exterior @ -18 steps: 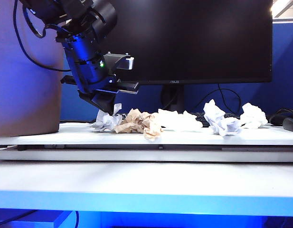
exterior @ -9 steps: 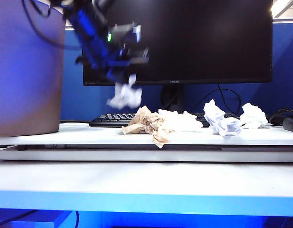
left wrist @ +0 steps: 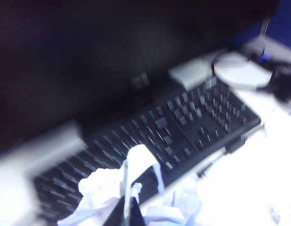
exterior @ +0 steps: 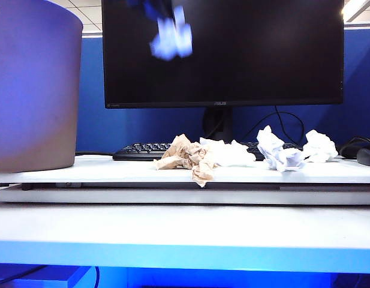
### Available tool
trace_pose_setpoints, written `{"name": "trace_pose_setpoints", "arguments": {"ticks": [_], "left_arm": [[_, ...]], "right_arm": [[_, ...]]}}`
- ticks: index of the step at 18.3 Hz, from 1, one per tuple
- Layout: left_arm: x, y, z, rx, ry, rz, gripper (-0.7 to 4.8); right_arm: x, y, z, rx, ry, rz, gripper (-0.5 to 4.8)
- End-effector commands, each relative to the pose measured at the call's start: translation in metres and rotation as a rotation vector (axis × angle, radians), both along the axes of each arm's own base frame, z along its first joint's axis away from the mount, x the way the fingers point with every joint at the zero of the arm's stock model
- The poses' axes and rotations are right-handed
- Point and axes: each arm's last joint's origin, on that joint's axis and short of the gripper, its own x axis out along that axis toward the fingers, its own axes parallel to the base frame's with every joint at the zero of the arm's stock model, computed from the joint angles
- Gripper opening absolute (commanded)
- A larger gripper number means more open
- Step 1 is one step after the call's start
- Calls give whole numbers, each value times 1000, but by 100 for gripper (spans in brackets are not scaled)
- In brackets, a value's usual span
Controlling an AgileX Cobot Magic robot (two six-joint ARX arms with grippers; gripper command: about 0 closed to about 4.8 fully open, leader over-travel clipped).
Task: Pick up all paper balls from the table and place them in the pink trash can.
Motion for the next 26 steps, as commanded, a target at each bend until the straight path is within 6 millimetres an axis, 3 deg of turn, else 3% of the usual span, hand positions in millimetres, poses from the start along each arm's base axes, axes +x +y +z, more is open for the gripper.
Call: {"name": "trace_pose_setpoints", "arguments": {"ticks": [1,4,6,9,14,17,18,20,21,24,26], "left_arm": [[-38,25,54,67,-42,-26,-6],[-71,49,79,196,16,40,-6],[-85,62,82,311,59,143,-6],[-99,82,88,478,22,437,-6],[-93,98,85,535,45,583,-6],[-78,119,88,503,30,682,-4],[-77,122,88,499,32,694,21],[-76,124,88,487,37,685,192],[-76,124,88,482,35,682,222],[-75,120,89,389,47,589,224],[-77,110,85,206,146,309,224]], "right_arm": [[-2,4,6,29,-61,141,-5],[-8,8,30,57,-268,358,-5],[-12,9,41,111,-327,393,-5],[-20,9,59,173,-419,426,-5],[-29,10,76,153,-522,442,-5],[-29,10,76,166,-510,456,-5],[-29,10,76,165,-510,459,-5],[-30,10,76,158,-504,477,-5],[-30,11,76,156,-504,479,-5],[-30,11,76,156,-504,480,-5],[-30,11,76,155,-503,482,-5]]}}
